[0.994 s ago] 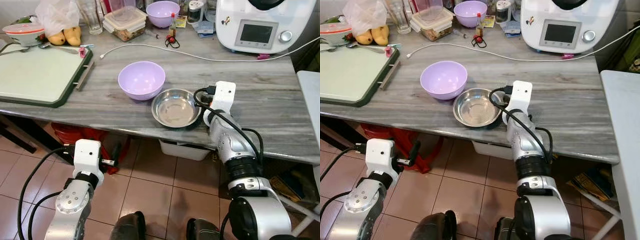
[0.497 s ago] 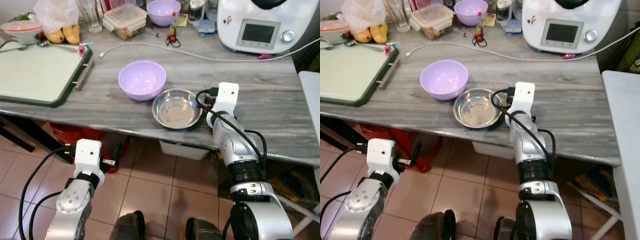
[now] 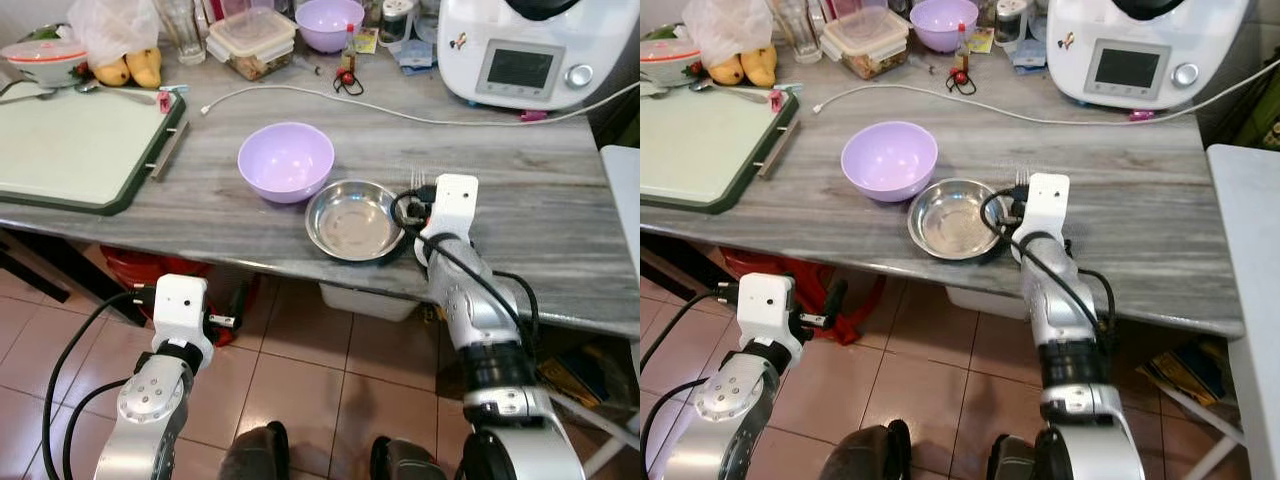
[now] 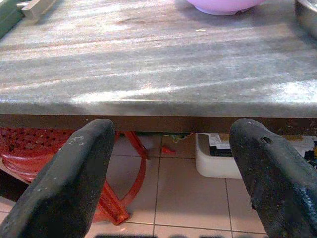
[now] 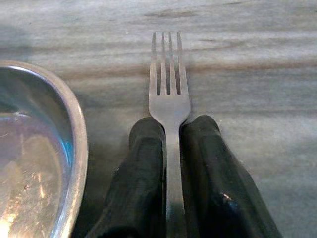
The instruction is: Setting the table
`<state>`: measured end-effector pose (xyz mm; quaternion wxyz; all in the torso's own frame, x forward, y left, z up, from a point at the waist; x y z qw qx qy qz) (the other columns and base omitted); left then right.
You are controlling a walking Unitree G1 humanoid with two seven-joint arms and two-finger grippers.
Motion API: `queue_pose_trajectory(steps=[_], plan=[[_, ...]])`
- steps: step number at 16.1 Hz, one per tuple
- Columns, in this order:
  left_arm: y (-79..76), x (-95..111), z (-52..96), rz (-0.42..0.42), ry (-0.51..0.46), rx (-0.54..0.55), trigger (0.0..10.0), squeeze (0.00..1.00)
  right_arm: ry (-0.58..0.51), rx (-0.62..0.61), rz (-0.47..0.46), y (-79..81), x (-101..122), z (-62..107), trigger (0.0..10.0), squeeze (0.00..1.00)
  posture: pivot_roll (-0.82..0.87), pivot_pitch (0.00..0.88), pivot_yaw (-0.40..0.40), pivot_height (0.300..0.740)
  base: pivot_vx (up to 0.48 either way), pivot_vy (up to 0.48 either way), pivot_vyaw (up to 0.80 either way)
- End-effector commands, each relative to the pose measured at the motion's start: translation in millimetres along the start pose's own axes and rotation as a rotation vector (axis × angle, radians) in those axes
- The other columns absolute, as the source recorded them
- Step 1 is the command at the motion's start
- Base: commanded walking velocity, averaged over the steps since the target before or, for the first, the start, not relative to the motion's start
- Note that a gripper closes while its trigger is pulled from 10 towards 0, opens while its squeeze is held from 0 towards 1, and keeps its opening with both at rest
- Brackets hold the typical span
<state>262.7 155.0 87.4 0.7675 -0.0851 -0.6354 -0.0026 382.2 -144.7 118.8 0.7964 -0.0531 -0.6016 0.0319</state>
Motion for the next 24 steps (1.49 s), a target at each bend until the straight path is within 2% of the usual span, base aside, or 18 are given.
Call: queue_pose_trajectory(steps=[1,4,14,19,21,23,24], plan=[[0.5,-2.3,0.3,0.002,0.011,-0.002,10.0,0.0,0.191,0.017,0.005,2.9,-49.4,5.7,10.0,1.0,0.06,0.174,0.064,0.74,0.0,0.0,0.0],[-0.8,-2.6,-1.0,0.004,0.009,-0.005,10.0,0.0,0.133,-0.026,0.055,-11.0,-40.7,8.8,10.0,1.0,0.06,0.163,0.062,0.74,0.0,0.0,0.0],[-4.2,-3.0,-3.8,0.021,0.002,-0.008,10.0,0.0,-0.021,-0.124,0.092,-35.1,-8.3,21.3,10.0,1.0,0.04,0.159,0.057,0.74,0.0,0.0,0.0],[-4.8,-2.0,-4.8,0.024,-0.004,-0.009,10.0,0.0,-0.047,-0.126,0.089,-38.0,-5.4,19.0,10.0,1.0,0.04,0.157,0.059,0.74,0.0,0.0,0.0],[-4.5,-1.3,-4.8,0.021,-0.007,-0.008,10.0,0.0,-0.083,-0.108,0.082,-35.3,0.3,15.2,10.0,1.0,0.05,0.157,0.061,0.74,0.0,0.0,0.0],[-4.4,-0.7,-4.7,0.018,-0.007,-0.009,10.0,0.0,-0.074,-0.1,0.06,-34.0,-0.5,13.1,10.0,1.0,0.05,0.157,0.062,0.74,0.0,0.0,0.0],[-4.0,-0.1,-4.7,0.016,-0.008,-0.009,10.0,0.0,-0.062,-0.074,0.069,-29.7,-2.7,11.1,10.0,0.02,0.05,0.159,0.063,0.74,0.0,0.0,0.0]])
Point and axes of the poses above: a point about 5 cm out from each wrist's last joint towards the gripper, its own z axis pointing back from the gripper into the wrist, its own x axis along the axis of the wrist's last joint, y = z × x, the point moved 4 cm from there along -z, pointing out of the wrist towards the gripper, and after that the axes turned 10 degrees about z, right-handed, at the moved point
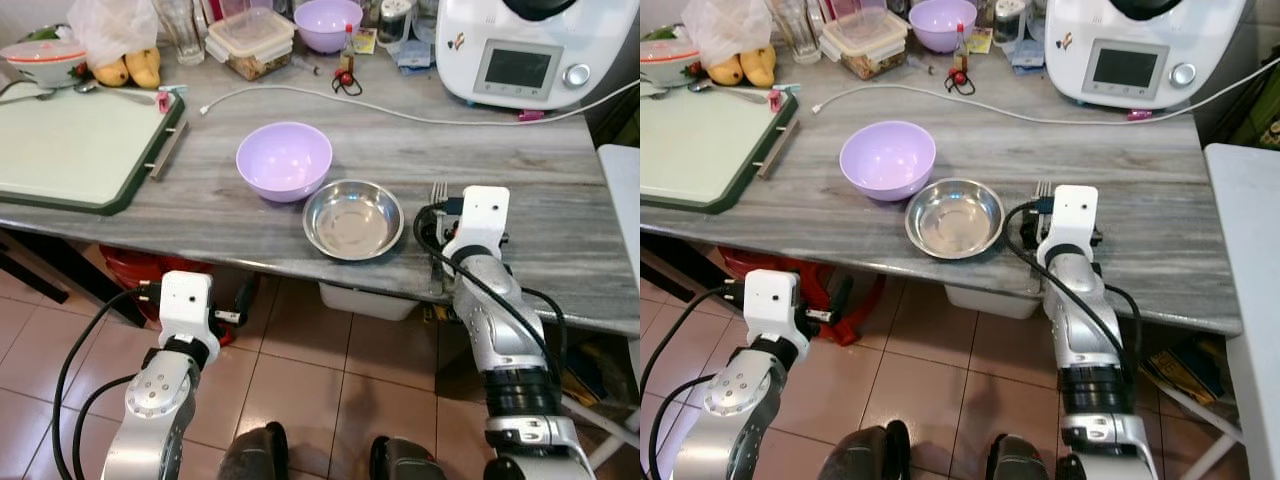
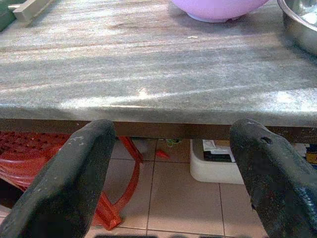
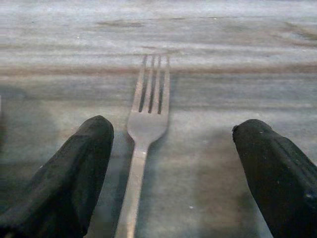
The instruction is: Setting the table
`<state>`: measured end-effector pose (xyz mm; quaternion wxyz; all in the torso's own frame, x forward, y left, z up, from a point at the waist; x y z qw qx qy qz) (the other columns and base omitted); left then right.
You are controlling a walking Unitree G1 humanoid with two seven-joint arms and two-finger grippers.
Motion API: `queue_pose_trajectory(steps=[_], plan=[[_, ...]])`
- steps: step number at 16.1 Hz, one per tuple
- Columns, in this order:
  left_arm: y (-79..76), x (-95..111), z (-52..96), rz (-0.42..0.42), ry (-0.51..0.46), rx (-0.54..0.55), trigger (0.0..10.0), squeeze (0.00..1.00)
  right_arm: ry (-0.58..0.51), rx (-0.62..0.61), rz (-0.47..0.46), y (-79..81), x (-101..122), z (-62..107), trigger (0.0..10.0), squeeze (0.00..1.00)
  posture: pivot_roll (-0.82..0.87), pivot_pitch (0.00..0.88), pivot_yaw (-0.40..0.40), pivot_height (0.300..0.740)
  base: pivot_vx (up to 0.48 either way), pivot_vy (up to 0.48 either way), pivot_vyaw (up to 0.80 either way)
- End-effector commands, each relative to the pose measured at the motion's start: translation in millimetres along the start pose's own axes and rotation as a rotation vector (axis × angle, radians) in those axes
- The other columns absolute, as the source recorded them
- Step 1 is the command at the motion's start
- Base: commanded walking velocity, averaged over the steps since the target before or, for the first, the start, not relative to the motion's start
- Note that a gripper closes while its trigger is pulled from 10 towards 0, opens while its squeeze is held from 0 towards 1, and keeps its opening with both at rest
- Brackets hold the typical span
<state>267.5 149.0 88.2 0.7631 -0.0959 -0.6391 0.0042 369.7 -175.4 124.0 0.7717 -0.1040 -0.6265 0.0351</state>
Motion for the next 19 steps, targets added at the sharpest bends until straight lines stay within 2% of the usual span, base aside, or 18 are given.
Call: queue_pose_trajectory(steps=[1,2,3,4,6,10,12,19], plan=[[1.4,-0.8,0.9,-0.009,0.004,-0.001,10.0,0.0,0.031,0.041,-0.038,9.5,-6.1,-1.2,10.0,0.0,0.05,0.161,0.064,0.74,0.0,0.0,0.0],[1.1,-1.1,1.1,-0.009,0.005,-0.002,10.0,0.0,0.046,0.053,-0.043,13.3,-9.3,-1.1,8.8,0.0,0.05,0.163,0.064,0.74,0.0,0.0,0.0],[0.9,-1.2,1.4,-0.009,0.006,-0.003,10.0,0.0,0.059,0.071,-0.048,18.0,-12.5,-1.1,4.3,0.0,0.05,0.165,0.064,0.74,0.0,0.0,0.0],[0.6,-1.1,1.7,-0.01,0.006,-0.004,10.0,0.0,0.066,0.083,-0.048,22.5,-15.3,-0.7,2.1,0.0,0.06,0.167,0.063,0.74,0.0,0.0,0.0],[0.5,-1.2,2.4,-0.01,0.006,-0.003,10.0,0.0,0.08,0.093,-0.059,27.4,-18.4,1.0,0.2,0.0,0.06,0.168,0.062,0.74,0.0,0.0,0.0],[-0.1,-1.3,3.6,-0.008,0.008,-0.004,10.0,0.0,0.096,0.098,-0.067,27.4,-22.8,1.1,0.0,0.0,0.06,0.174,0.064,0.74,0.0,0.0,0.0],[-0.7,-1.6,3.4,-0.008,0.01,-0.009,10.0,0.0,0.084,0.103,-0.07,25.0,-18.4,-5.5,0.0,0.0,0.05,0.178,0.065,0.74,0.0,0.0,0.0],[-0.3,-1.1,4.0,-0.009,0.01,-0.005,10.0,0.0,0.054,0.16,-0.093,44.0,-4.2,-18.0,0.0,0.0,0.07,0.183,0.064,0.74,0.0,0.0,0.0]])
Point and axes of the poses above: a point about 5 cm out from each wrist's last joint towards the gripper, its own z axis pointing back from the gripper into the wrist, its own x axis along the axis of the wrist's last joint, y = z × x, the point moved 4 cm from there along -z, pointing out of the wrist towards the gripper, and after that the axes turned 10 degrees about z, right-handed, at the moved point
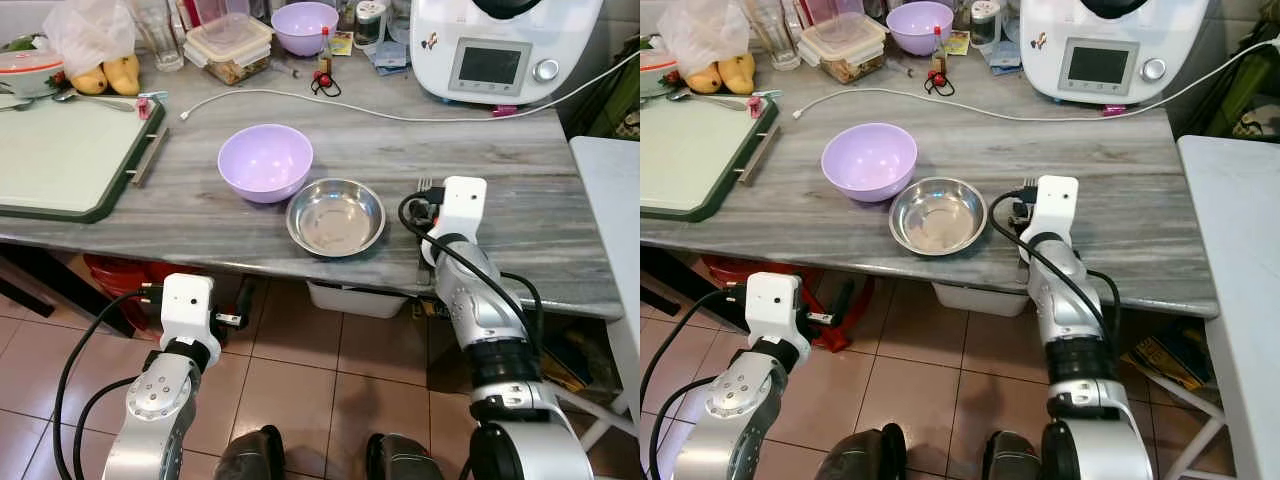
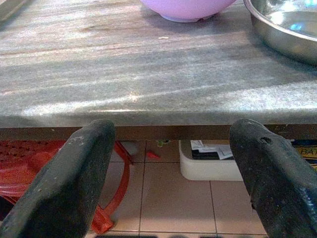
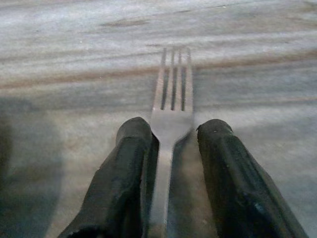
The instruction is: Setting the table
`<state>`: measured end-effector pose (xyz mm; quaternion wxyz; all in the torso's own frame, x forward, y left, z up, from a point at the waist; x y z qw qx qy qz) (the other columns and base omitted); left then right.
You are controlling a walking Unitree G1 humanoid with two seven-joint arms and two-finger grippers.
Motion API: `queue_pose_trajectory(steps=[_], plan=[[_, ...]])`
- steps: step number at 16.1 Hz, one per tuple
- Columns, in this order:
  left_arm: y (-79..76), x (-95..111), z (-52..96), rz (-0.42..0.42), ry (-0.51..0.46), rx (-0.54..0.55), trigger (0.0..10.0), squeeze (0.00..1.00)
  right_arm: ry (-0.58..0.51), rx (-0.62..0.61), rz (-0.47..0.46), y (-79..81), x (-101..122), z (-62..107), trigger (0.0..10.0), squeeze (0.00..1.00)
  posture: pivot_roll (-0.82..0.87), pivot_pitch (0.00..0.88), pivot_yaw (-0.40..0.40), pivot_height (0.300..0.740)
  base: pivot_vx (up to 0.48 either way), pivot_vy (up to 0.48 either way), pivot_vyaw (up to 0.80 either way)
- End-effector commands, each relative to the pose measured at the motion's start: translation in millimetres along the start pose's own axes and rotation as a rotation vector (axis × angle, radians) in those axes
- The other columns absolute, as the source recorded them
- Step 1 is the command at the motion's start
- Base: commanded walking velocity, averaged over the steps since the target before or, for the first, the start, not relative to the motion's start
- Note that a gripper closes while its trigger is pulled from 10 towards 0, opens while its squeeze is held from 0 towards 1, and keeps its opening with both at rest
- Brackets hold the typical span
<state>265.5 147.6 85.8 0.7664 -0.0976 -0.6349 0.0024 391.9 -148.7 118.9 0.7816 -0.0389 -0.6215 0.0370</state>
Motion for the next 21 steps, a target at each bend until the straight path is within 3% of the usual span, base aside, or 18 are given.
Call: queue_pose_trajectory(steps=[1,4,8,13,14,15,16,17,18,21], plan=[[1.0,1.9,2.7,-0.009,-0.001,-0.001,10.0,0.0,0.04,0.056,-0.017,15.3,-10.2,-1.2,0.0,0.0,0.07,0.183,0.064,0.74,0.0,0.0,0.0],[0.5,1.8,2.7,-0.009,0.0,-0.004,10.0,0.0,0.042,0.065,-0.024,17.4,-11.2,-5.8,0.0,0.0,0.07,0.186,0.065,0.74,0.0,0.0,0.0],[-0.8,1.5,2.3,-0.008,0.0,-0.008,10.0,0.0,0.033,0.107,-0.036,32.8,-8.5,-7.6,0.0,0.0,0.07,0.187,0.062,0.74,0.0,0.0,0.0],[-1.3,1.3,1.9,-0.006,-0.001,-0.008,10.0,0.0,0.032,0.107,-0.032,31.5,-10.3,-7.8,0.0,0.0,0.07,0.182,0.061,0.74,0.0,0.0,0.0],[-1.5,1.4,1.9,-0.006,-0.002,-0.009,10.0,0.0,0.031,0.097,-0.03,29.5,-10.6,-7.0,2.8,0.0,0.07,0.182,0.061,0.74,0.0,0.0,0.0],[-1.8,1.6,1.7,-0.006,-0.002,-0.011,10.0,0.0,0.032,0.086,-0.029,27.4,-11.0,-6.5,3.3,0.0,0.07,0.18,0.062,0.74,0.0,0.0,0.0],[-2.4,1.9,1.1,-0.005,-0.003,-0.015,10.0,0.0,0.037,0.065,-0.035,23.4,-12.7,-4.7,6.2,0.7,0.06,0.179,0.062,0.74,0.0,0.0,0.0],[-2.8,2.0,0.8,-0.004,-0.003,-0.017,10.0,0.0,0.038,0.061,-0.033,22.8,-14.1,-3.6,7.9,1.0,0.06,0.178,0.063,0.74,0.0,0.0,0.0],[-3.2,2.1,0.4,-0.004,-0.004,-0.018,10.0,0.0,0.045,0.05,-0.033,21.5,-16.2,-2.0,10.0,1.0,0.06,0.177,0.063,0.74,0.0,0.0,0.0],[-3.5,2.2,-0.2,-0.003,-0.005,-0.019,10.0,0.0,0.022,0.055,-0.031,20.0,-14.7,1.9,10.0,1.0,0.06,0.175,0.061,0.74,0.0,0.0,0.0]])
Point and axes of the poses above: a point about 5 cm out from each wrist's last joint towards the gripper, its own z axis pointing back from the gripper into the wrist, its own x axis along the axis of the wrist's last joint, y = z × x, the point moved 4 cm from there along -z, pointing out of the wrist towards the gripper, and after that the axes turned 10 degrees about z, right-handed, at the moved point
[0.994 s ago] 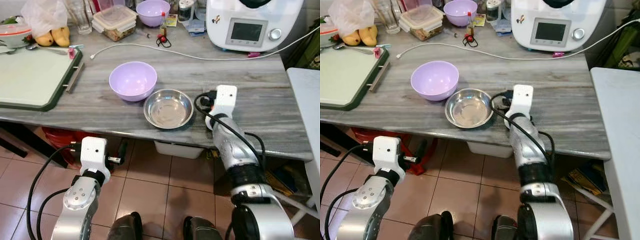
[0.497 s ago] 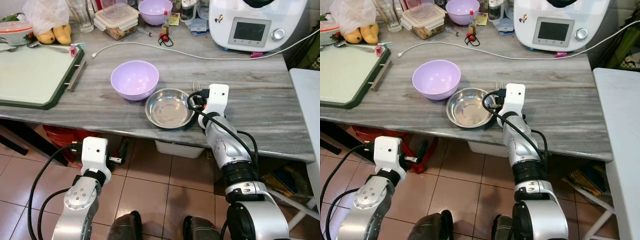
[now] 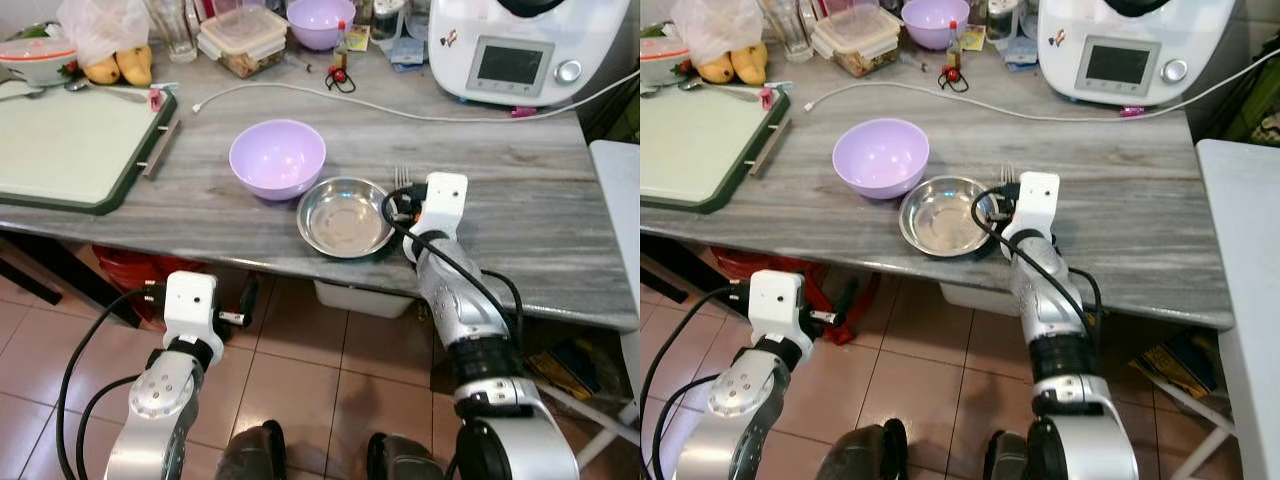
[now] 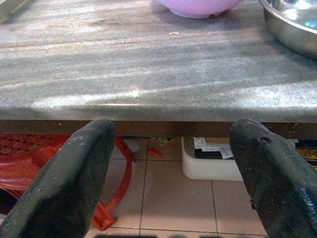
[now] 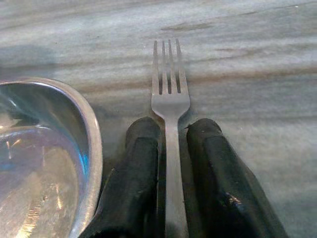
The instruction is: Setting the table
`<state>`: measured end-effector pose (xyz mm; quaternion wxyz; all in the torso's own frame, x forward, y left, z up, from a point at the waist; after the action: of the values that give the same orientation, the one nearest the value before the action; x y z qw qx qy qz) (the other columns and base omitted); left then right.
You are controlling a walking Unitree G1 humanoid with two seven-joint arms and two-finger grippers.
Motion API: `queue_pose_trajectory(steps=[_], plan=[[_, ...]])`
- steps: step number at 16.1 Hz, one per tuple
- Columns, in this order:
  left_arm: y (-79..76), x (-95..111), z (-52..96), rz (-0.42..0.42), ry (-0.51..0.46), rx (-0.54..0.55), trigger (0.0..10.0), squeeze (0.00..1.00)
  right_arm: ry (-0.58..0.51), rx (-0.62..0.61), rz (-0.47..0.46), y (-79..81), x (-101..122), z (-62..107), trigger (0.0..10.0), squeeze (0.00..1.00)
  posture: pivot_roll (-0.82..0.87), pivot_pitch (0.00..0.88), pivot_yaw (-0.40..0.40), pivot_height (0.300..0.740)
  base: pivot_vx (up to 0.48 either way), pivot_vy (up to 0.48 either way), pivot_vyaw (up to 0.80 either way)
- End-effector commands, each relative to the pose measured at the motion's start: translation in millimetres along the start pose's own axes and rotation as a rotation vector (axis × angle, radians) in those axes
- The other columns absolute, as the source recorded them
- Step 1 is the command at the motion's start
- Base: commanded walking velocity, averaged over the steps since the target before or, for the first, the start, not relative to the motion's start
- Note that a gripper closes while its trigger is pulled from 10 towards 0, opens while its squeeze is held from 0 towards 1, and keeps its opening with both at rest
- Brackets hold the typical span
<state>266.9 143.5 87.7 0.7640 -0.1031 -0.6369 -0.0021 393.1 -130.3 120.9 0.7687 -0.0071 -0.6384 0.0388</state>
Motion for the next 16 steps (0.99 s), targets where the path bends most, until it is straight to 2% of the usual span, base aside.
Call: queue_pose_trajectory(steps=[1,5,10,12,14,16], plan=[[0.6,0.7,1.0,-0.002,-0.001,-0.004,10.0,0.0,0.069,-0.002,0.015,-0.5,-18.8,3.5,10.0,1.0,0.06,0.175,0.061,0.74,0.0,0.0,0.0],[0.9,1.2,0.5,0.0,-0.004,-0.004,10.0,0.0,0.064,-0.05,0.019,-11.3,-18.0,8.9,10.0,1.0,0.06,0.171,0.058,0.74,0.0,0.0,0.0],[-0.3,2.3,-0.6,0.001,-0.009,-0.01,10.0,0.0,-0.022,-0.093,0.01,-18.0,-4.0,14.4,10.0,1.0,0.06,0.168,0.062,0.74,0.0,0.0,0.0],[0.0,2.4,-0.6,0.001,-0.01,-0.009,10.0,0.0,-0.067,-0.109,0.023,-20.2,5.5,15.3,10.0,1.0,0.06,0.168,0.062,0.74,0.0,0.0,0.0],[0.3,2.2,-0.2,0.004,-0.011,-0.01,10.0,0.0,-0.191,-0.131,0.005,-24.1,28.3,20.7,10.0,1.0,0.06,0.161,0.062,0.74,0.0,0.0,0.0],[0.1,1.5,-0.2,0.006,-0.01,-0.011,10.0,0.0,-0.258,-0.118,-0.002,-22.1,39.6,22.8,10.0,1.0,0.06,0.156,0.062,0.74,0.0,0.0,0.0]])
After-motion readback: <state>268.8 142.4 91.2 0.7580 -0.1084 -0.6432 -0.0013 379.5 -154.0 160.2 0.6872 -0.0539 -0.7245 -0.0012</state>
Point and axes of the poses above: a point about 5 cm out from each wrist's last joint towards the gripper, its own z axis pointing back from the gripper into the wrist, its own x axis along the axis of the wrist's last joint, y = z × x, the point moved 4 cm from there along -z, pointing out of the wrist towards the gripper, and after that the axes turned 10 degrees about z, right-handed, at the moved point
